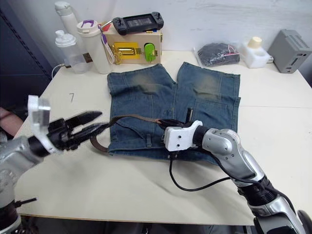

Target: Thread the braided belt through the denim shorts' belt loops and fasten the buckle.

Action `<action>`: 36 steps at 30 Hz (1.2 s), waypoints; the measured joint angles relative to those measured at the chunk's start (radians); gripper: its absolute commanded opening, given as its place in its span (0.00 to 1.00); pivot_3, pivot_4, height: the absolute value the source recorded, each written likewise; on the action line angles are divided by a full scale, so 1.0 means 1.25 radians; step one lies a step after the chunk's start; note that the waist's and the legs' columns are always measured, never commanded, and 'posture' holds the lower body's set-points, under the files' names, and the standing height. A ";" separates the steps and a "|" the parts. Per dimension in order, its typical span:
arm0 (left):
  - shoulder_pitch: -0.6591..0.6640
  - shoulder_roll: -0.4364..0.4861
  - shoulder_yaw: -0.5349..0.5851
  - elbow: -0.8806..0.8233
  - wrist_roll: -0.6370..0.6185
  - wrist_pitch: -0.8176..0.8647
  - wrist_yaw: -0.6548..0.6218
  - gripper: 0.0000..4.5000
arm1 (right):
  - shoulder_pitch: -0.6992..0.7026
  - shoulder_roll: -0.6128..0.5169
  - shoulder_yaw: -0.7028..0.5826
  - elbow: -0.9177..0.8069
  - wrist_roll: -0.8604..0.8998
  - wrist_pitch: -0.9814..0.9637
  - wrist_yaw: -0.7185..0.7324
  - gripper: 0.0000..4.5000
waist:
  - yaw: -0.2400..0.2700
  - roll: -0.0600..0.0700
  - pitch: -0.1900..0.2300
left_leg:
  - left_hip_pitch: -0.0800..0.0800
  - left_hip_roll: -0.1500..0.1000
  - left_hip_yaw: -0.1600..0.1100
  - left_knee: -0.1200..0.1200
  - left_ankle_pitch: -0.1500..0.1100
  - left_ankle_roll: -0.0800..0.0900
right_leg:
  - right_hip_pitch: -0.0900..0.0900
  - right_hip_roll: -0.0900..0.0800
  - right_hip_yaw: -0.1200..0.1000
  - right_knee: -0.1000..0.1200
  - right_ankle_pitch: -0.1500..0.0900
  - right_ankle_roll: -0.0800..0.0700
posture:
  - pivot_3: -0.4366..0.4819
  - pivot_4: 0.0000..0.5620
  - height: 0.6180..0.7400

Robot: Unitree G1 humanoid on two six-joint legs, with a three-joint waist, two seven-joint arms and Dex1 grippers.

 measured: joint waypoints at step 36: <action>0.007 -0.459 -0.305 0.010 -0.621 -0.344 1.078 0.53 | 0.010 -0.014 -0.023 0.095 -0.087 -0.304 -0.067 0.00 | 0.007 -0.004 0.000 | -0.027 -0.001 0.013 0.033 -0.009 0.000 | -0.034 0.001 0.019 0.042 -0.004 -0.002 | 0.48 0.27 0.22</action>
